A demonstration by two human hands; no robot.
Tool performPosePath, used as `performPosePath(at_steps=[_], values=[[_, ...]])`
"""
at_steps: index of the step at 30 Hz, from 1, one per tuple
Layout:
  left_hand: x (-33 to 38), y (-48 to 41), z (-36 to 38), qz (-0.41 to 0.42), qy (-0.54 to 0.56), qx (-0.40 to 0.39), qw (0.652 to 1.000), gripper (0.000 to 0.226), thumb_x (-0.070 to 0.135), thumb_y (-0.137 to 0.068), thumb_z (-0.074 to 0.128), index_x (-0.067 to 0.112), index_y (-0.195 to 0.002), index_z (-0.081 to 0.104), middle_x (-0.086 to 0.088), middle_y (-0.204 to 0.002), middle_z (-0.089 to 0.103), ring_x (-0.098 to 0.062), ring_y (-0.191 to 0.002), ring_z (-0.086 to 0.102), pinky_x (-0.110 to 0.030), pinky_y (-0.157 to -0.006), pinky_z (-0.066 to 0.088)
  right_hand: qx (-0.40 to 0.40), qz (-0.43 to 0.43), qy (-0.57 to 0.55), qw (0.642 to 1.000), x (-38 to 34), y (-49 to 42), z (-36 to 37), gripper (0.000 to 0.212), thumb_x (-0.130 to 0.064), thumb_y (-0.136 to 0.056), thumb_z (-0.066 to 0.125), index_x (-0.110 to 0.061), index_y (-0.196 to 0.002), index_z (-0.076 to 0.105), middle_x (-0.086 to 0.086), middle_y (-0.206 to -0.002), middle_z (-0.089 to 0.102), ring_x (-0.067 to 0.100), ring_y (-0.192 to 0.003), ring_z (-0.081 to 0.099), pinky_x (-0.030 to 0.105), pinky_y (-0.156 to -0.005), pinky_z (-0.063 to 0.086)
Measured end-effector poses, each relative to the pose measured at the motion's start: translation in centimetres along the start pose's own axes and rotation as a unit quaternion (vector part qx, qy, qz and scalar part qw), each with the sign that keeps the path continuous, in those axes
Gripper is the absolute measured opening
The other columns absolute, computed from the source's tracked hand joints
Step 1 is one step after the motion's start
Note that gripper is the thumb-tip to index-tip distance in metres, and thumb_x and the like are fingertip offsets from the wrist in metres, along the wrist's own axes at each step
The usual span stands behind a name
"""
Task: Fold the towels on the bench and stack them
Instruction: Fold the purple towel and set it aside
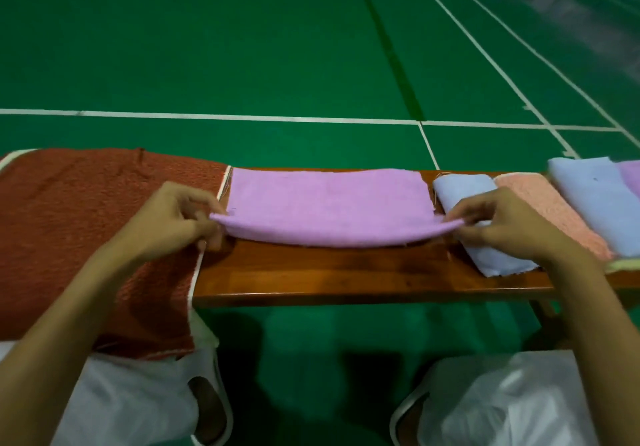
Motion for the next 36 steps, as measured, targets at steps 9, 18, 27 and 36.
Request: performPosePath(at_steps=[9, 18, 27, 36], values=[[0.7, 0.0, 0.0, 0.025, -0.176, 0.216, 0.96, 0.042, 0.057, -0.093, 0.054, 0.025, -0.099, 0.081, 0.005, -0.076, 0.074, -0.017, -0.07, 0.064, -0.036, -0.065, 0.052, 0.218, 0.051, 0.138, 0.965, -3.7, -0.8, 1.9, 0.043, -0.028, -0.092, 0.048, -0.015, -0.125, 0.071, 0.016, -0.123, 0.071, 0.039, -0.113, 0.061, 0.045, -0.093, 0.049], [2.5, -4.8, 13.7, 0.108, -0.305, 0.019, 0.946, 0.082, 0.056, -0.095, 0.0, 0.017, -0.165, 0.011, 0.0, -0.173, 0.002, -0.019, -0.159, -0.007, -0.043, -0.129, -0.001, 0.01, -0.104, 0.11, 0.988, -10.2, -6.0, 17.4, 0.076, -0.044, -0.094, 0.011, -0.014, -0.163, 0.018, 0.004, -0.172, 0.008, 0.021, -0.159, 0.003, 0.048, -0.128, 0.007], [-2.1, -5.6, 9.9, 0.026, -0.419, 0.049, 0.906, 0.073, 0.056, -0.099, 0.002, 0.027, -0.166, 0.005, 0.001, -0.173, -0.005, -0.024, -0.159, -0.01, -0.047, -0.127, -0.005, 0.015, 0.014, 0.27, 0.963, -3.3, -5.9, 13.6, 0.074, -0.061, -0.1, 0.007, -0.027, -0.165, -0.003, -0.001, -0.171, -0.014, 0.022, -0.157, -0.015, 0.049, -0.126, -0.01], [-3.1, -5.0, 8.3, 0.019, -0.409, 0.059, 0.91, 0.072, 0.058, -0.1, 0.002, 0.028, -0.166, 0.0, 0.001, -0.172, -0.009, -0.023, -0.157, -0.018, -0.048, -0.125, -0.011, 0.045, 0.059, 0.26, 0.963, -0.6, -5.2, 11.2, 0.081, -0.062, -0.095, 0.005, -0.021, -0.165, 0.003, 0.001, -0.172, -0.007, 0.023, -0.158, -0.01, 0.049, -0.127, -0.005]])
Point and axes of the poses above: each hand's wrist, its own y-axis away from the middle knuckle, its own z-axis out of the palm, x = y × z, the point moved 6 cm from there along -y, towards the middle knuckle
